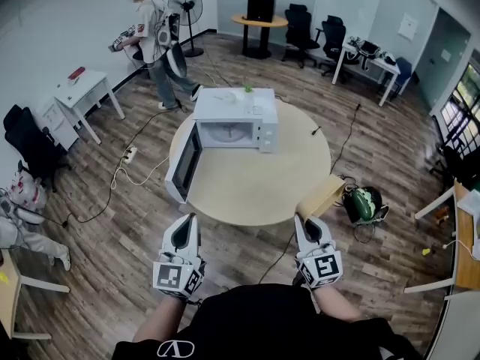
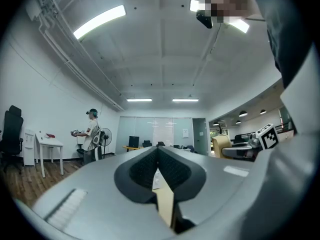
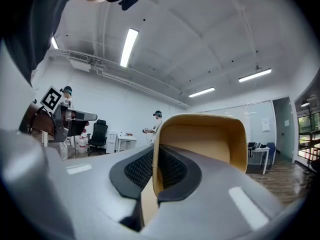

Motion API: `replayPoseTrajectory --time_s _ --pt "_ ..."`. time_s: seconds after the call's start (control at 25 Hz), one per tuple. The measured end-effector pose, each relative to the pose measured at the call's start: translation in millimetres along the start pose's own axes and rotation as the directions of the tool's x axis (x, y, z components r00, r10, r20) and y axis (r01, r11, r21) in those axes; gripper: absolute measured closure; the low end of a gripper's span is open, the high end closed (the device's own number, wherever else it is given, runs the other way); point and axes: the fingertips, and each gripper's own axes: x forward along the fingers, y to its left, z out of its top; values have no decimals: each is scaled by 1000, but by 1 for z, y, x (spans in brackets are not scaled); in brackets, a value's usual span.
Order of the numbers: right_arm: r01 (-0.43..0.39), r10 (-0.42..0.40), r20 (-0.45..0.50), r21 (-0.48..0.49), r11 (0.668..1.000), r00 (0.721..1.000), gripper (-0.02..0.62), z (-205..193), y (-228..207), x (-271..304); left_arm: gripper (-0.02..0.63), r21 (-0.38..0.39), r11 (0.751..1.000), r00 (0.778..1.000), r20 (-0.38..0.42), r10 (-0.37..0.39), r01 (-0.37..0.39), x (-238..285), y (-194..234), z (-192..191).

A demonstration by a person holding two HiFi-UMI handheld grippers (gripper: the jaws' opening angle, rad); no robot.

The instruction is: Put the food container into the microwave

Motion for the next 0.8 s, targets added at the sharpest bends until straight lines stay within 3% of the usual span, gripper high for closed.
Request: replayPoseTrajectory --time_s 0.4,0.8 --pt "-1 2 -30 39 999 1000 583 -23 -24 -18 606 2 1000 999 -34 -14 14 21 -33 -13" --pt "-82 82 -4 77 994 997 583 -48 -61 -17 606 37 999 997 -77 27 -24 53 -79 -29"
